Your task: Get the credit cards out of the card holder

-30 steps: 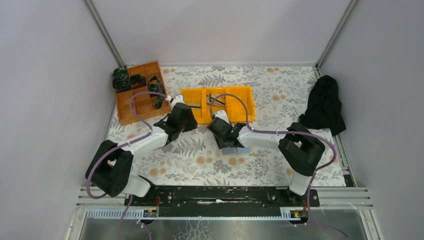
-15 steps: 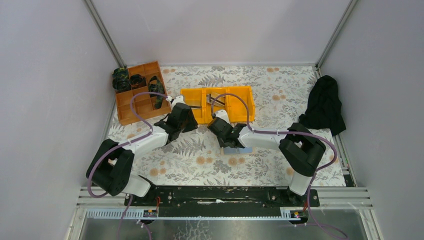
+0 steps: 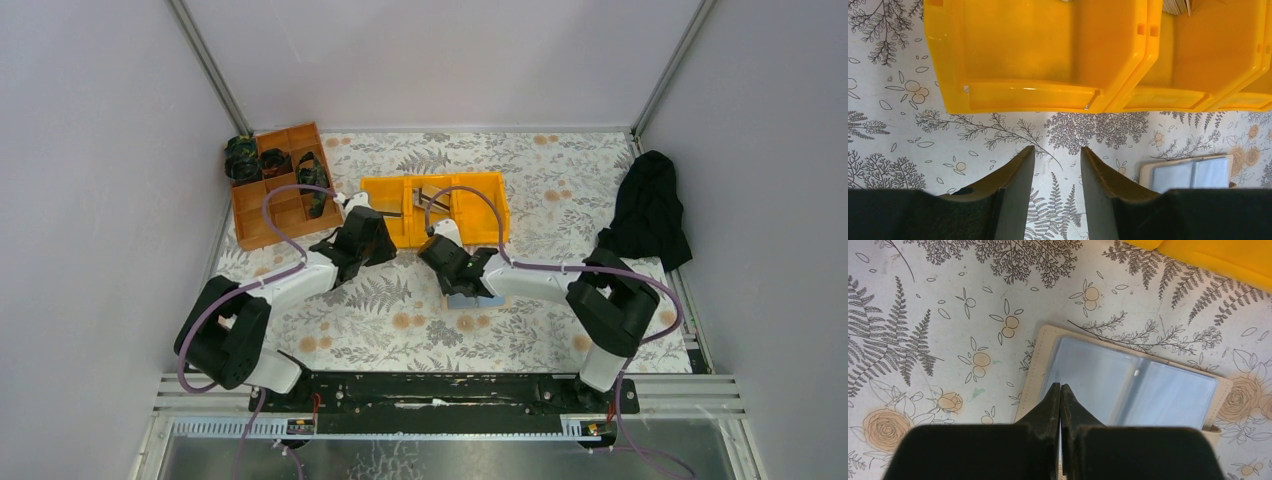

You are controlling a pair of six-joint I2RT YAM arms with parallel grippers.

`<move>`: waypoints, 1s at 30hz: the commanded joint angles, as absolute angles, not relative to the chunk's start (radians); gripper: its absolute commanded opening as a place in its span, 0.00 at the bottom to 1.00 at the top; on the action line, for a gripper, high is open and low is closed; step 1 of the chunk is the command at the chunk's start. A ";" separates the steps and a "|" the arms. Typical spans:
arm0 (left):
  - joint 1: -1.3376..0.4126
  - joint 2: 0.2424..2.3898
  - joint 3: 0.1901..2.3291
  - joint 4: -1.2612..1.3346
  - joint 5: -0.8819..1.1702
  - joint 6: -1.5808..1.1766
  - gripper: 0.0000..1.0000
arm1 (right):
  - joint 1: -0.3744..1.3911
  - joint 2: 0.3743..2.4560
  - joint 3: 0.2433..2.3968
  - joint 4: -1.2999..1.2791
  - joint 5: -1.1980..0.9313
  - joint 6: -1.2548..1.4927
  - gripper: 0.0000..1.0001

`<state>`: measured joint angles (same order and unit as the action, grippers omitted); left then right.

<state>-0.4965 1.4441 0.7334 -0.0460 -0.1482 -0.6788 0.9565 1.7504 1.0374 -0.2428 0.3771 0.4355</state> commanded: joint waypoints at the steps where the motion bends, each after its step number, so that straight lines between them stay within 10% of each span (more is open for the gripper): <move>1: -0.488 1.455 0.737 -0.037 -0.134 -0.676 0.46 | 0.964 1.676 1.034 -0.241 0.425 0.424 0.00; 4: -0.488 1.455 0.737 -0.035 -0.126 -0.676 0.46 | 0.964 1.683 1.047 -0.248 0.410 0.413 0.01; 8: -0.486 1.456 0.737 -0.036 -0.124 -0.676 0.46 | 0.963 1.720 1.069 -0.266 0.400 0.410 0.51; 12: -0.486 1.456 0.737 -0.034 -0.123 -0.676 0.46 | 0.964 1.745 1.067 -0.260 0.385 0.410 0.54; 20: -0.484 1.466 0.739 -0.031 -0.116 -0.675 0.46 | 0.964 1.771 1.060 -0.265 0.383 0.398 0.47; 30: -0.482 1.485 0.744 -0.026 -0.096 -0.676 0.46 | 0.964 1.789 1.058 -0.289 0.410 0.386 0.00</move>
